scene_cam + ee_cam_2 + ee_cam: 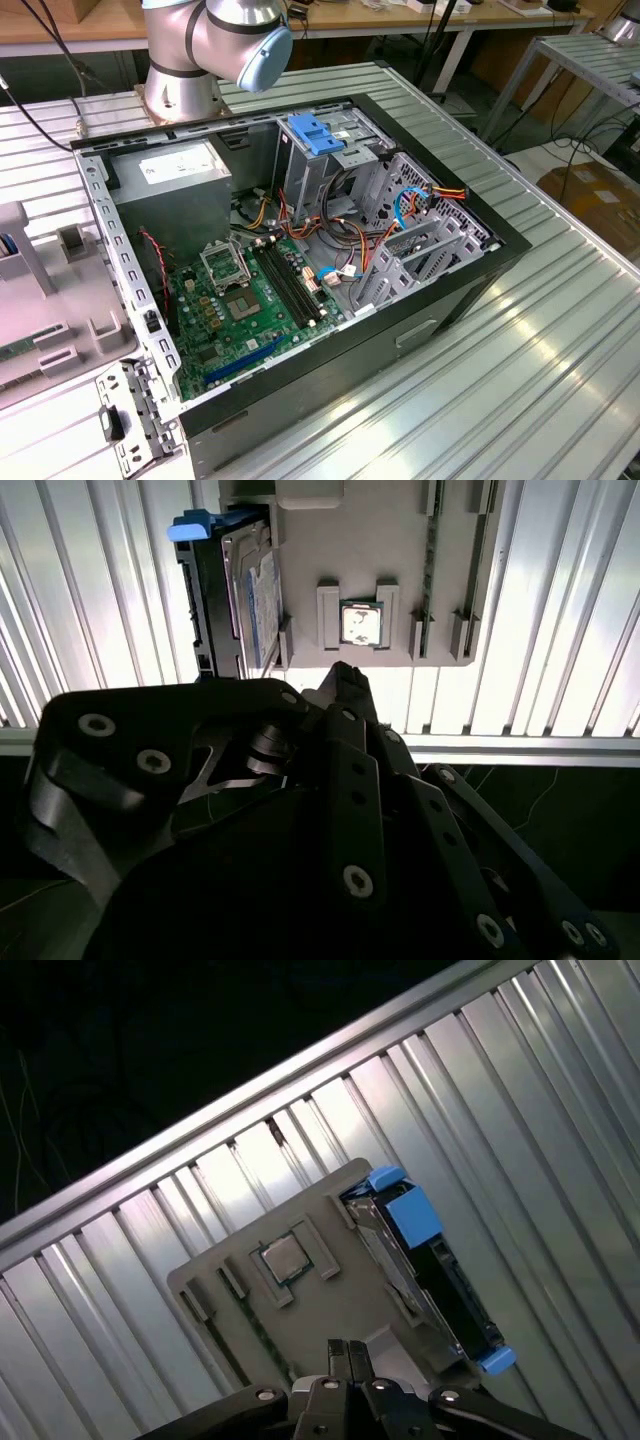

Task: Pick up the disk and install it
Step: 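Pick up the disk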

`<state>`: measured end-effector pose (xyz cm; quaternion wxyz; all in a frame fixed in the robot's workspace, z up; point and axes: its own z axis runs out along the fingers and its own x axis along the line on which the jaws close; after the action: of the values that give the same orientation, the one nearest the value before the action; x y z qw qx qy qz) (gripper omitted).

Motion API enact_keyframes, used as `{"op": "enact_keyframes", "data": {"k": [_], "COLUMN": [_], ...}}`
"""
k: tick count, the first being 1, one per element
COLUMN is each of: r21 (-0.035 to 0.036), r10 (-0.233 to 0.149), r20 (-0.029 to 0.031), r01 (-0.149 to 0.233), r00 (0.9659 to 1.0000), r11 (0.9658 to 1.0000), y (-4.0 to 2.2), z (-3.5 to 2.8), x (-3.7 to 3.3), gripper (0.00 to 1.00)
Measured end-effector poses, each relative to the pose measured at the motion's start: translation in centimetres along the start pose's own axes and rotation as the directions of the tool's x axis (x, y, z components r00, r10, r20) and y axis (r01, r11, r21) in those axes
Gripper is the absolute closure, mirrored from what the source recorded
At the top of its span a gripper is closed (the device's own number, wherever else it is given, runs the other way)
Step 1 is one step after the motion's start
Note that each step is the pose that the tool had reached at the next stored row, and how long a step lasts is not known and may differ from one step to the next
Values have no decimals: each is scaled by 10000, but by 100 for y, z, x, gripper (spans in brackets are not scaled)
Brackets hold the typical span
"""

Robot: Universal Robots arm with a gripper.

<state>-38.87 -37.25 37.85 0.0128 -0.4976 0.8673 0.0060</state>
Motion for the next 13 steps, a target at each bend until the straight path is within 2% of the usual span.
{"op": "enact_keyframes", "data": {"k": [3, 9, 11, 13], "r21": [-9, -22, -26, -34], "r10": [-341, -785, -952, -1263], "r20": [0, 0, 2, 4], "r01": [341, 785, 952, 1263], "r00": [9994, 9969, 9955, 9920], "r11": [9994, 9969, 9955, 9920], "y": [0, 0, 0, 0], "z": [0, -1, 0, 0], "x": [0, 0, 0, 0], "gripper": [89, 89, 89, 89]}}
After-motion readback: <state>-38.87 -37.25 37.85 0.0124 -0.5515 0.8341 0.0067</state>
